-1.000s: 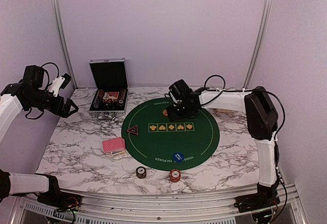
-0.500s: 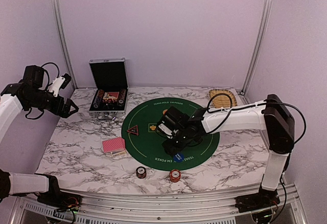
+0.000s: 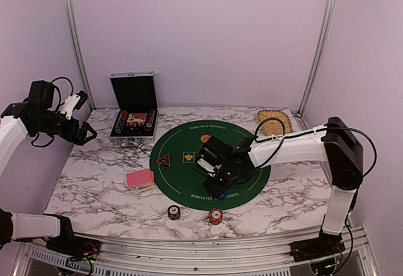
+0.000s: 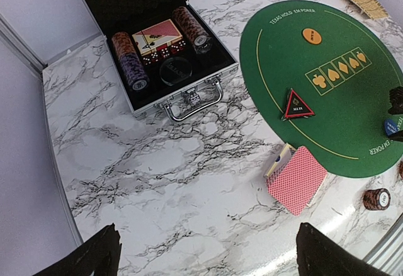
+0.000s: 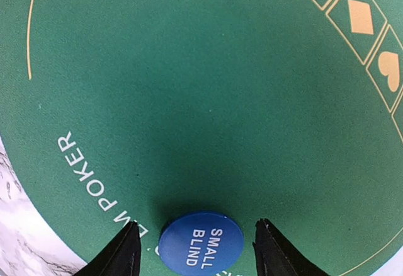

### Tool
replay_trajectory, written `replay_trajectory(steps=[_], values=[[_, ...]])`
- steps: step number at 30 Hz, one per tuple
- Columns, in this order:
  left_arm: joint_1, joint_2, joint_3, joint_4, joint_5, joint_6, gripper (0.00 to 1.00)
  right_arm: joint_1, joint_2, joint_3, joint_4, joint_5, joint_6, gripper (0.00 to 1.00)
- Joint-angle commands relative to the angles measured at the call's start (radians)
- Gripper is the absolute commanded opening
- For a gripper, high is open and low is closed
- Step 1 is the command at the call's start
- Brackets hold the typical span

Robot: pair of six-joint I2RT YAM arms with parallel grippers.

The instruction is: Distribute texas hold em gaming equipment

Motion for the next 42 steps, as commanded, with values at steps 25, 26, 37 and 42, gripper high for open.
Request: replay_trajectory(steps=[25, 26, 37, 42], values=[[-0.095, 0.062, -0.043, -0.179, 0.038, 0.204, 0.99, 0.011, -0.034, -0.113, 0.01, 0.077, 0.029, 0.53], [-0.107, 0.067, -0.046, -0.182, 0.037, 0.212, 0.99, 0.009, -0.04, -0.118, 0.009, 0.082, 0.032, 0.53], [-0.303, 0.117, -0.12, -0.184, -0.012, 0.22, 0.99, -0.011, -0.088, -0.135, -0.009, 0.092, 0.04, 0.53], [-0.36, 0.158, -0.146, -0.17, -0.022, 0.241, 0.99, -0.014, -0.114, -0.11, -0.027, 0.087, 0.045, 0.59]])
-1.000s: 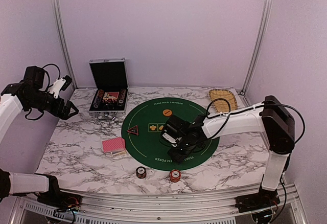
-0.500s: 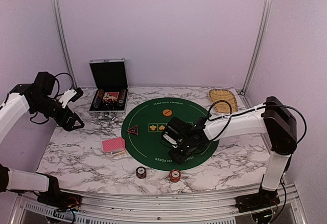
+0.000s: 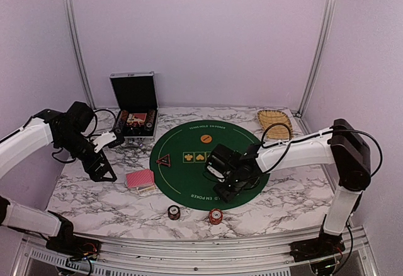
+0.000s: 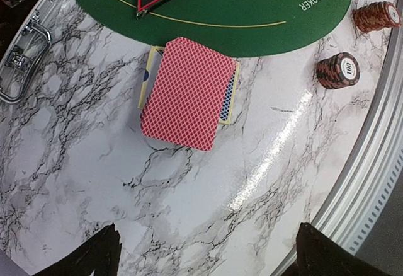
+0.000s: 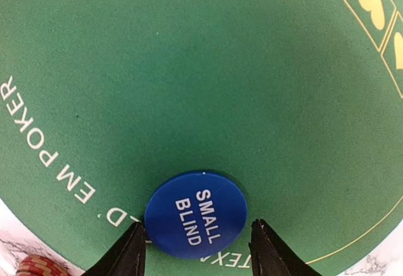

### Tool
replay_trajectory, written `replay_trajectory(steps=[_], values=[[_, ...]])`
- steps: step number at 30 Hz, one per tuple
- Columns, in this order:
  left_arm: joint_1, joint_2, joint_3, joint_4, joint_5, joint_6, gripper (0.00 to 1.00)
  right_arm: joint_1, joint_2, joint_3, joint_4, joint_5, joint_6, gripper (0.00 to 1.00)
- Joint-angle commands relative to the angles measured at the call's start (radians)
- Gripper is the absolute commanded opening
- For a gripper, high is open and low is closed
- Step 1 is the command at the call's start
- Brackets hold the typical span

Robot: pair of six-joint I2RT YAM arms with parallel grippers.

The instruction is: Distribute texas hold em gaming equipment

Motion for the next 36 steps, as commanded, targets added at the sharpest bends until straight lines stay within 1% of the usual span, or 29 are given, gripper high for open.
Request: replay_trajectory(steps=[1, 9, 10, 12, 13, 17, 19, 22, 24, 26, 29, 32, 34, 35, 36], values=[[-0.042, 0.04, -0.023, -0.01, -0.017, 0.033, 0.99, -0.007, -0.057, 0.033, -0.044, 0.016, 0.014, 0.62], [-0.097, 0.113, -0.036, 0.08, -0.03, 0.091, 0.99, -0.044, -0.114, 0.165, -0.079, 0.001, 0.052, 0.83], [-0.103, 0.124, -0.034, 0.087, -0.03, 0.101, 0.99, -0.057, -0.122, 0.179, -0.078, -0.006, 0.061, 0.86], [-0.107, 0.14, -0.019, 0.097, -0.039, 0.112, 0.99, -0.081, -0.141, 0.204, -0.06, -0.037, 0.081, 0.97], [-0.107, 0.141, -0.006, 0.101, -0.045, 0.116, 0.99, -0.091, -0.153, 0.21, -0.044, -0.051, 0.088, 0.99], [-0.107, 0.127, 0.059, 0.103, -0.07, 0.131, 0.99, -0.117, -0.165, 0.241, 0.004, -0.058, 0.095, 0.99], [-0.107, 0.127, 0.105, 0.103, -0.078, 0.113, 0.99, -0.119, -0.156, 0.257, 0.009, -0.005, 0.099, 0.99], [-0.105, 0.103, 0.155, 0.123, -0.036, 0.101, 0.99, -0.119, -0.146, 0.272, 0.014, 0.065, 0.104, 0.99], [-0.1, 0.073, 0.146, 0.173, -0.034, 0.064, 0.99, -0.119, -0.154, 0.257, 0.044, 0.088, 0.093, 0.99], [-0.095, 0.044, 0.104, 0.218, -0.04, 0.047, 0.99, -0.119, -0.184, 0.214, 0.105, 0.12, 0.08, 0.99], [-0.095, 0.037, 0.062, 0.263, -0.123, 0.026, 0.99, -0.126, -0.234, 0.162, 0.181, 0.136, 0.081, 0.99], [-0.09, -0.002, 0.046, 0.331, -0.249, -0.015, 0.99, -0.151, -0.239, 0.161, 0.172, 0.1, 0.126, 0.99], [-0.089, -0.079, 0.006, 0.417, -0.299, -0.036, 0.99, -0.18, -0.24, 0.152, 0.178, 0.022, 0.159, 0.99], [-0.089, -0.105, -0.011, 0.458, -0.348, -0.061, 0.99, -0.196, -0.247, 0.14, 0.194, -0.03, 0.175, 0.99], [-0.088, -0.099, -0.011, 0.478, -0.402, -0.106, 0.99, -0.206, -0.257, 0.126, 0.218, -0.063, 0.19, 0.99]])
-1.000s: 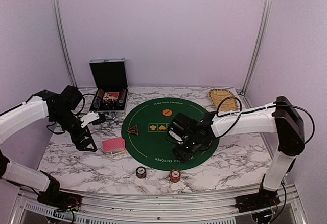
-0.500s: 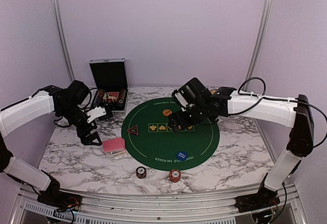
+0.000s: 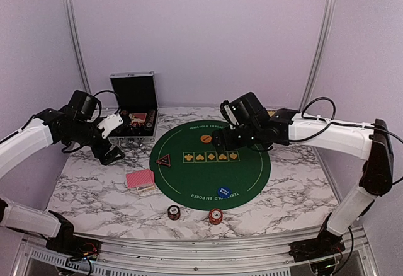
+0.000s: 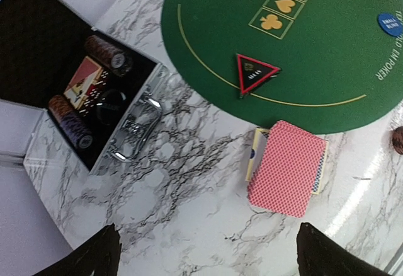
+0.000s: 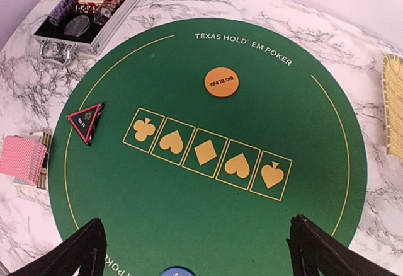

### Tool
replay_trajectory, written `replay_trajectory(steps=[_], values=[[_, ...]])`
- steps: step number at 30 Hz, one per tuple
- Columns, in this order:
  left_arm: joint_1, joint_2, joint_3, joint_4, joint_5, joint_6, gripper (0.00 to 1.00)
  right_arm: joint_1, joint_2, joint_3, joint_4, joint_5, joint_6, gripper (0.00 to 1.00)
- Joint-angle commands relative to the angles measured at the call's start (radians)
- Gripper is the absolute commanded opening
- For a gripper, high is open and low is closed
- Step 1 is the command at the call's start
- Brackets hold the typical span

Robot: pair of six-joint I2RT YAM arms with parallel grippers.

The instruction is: Distribute texas hold em gaming equipment

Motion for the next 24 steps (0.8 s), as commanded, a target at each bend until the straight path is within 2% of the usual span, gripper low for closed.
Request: replay_trajectory(steps=[1, 3, 8, 11, 18, 20, 24], values=[[0.006, -0.069, -0.026, 0.166, -0.251, -0.151, 0.99, -0.056, -0.054, -0.039, 0.1, -0.127, 0.085, 0.99], [0.007, -0.024, -0.039, 0.176, -0.322, -0.183, 0.99, -0.057, -0.064, -0.052, 0.117, -0.127, 0.079, 0.99], [0.008, 0.052, -0.068, 0.141, -0.22, -0.169, 0.99, -0.054, -0.079, -0.064, 0.121, -0.037, 0.085, 0.99], [0.007, 0.05, -0.109, 0.161, -0.182, -0.138, 0.99, -0.049, -0.106, -0.115, 0.175, -0.056, 0.04, 0.99], [0.007, 0.019, -0.215, 0.141, 0.063, 0.021, 0.99, -0.04, -0.201, -0.272, 0.376, -0.072, 0.037, 0.99], [0.007, 0.021, -0.237, 0.135, 0.111, 0.065, 0.99, -0.041, -0.177, -0.24, 0.336, -0.093, 0.038, 0.99], [0.007, 0.049, -0.242, 0.121, 0.139, 0.135, 0.99, -0.04, -0.055, -0.092, 0.14, -0.114, 0.042, 0.99]])
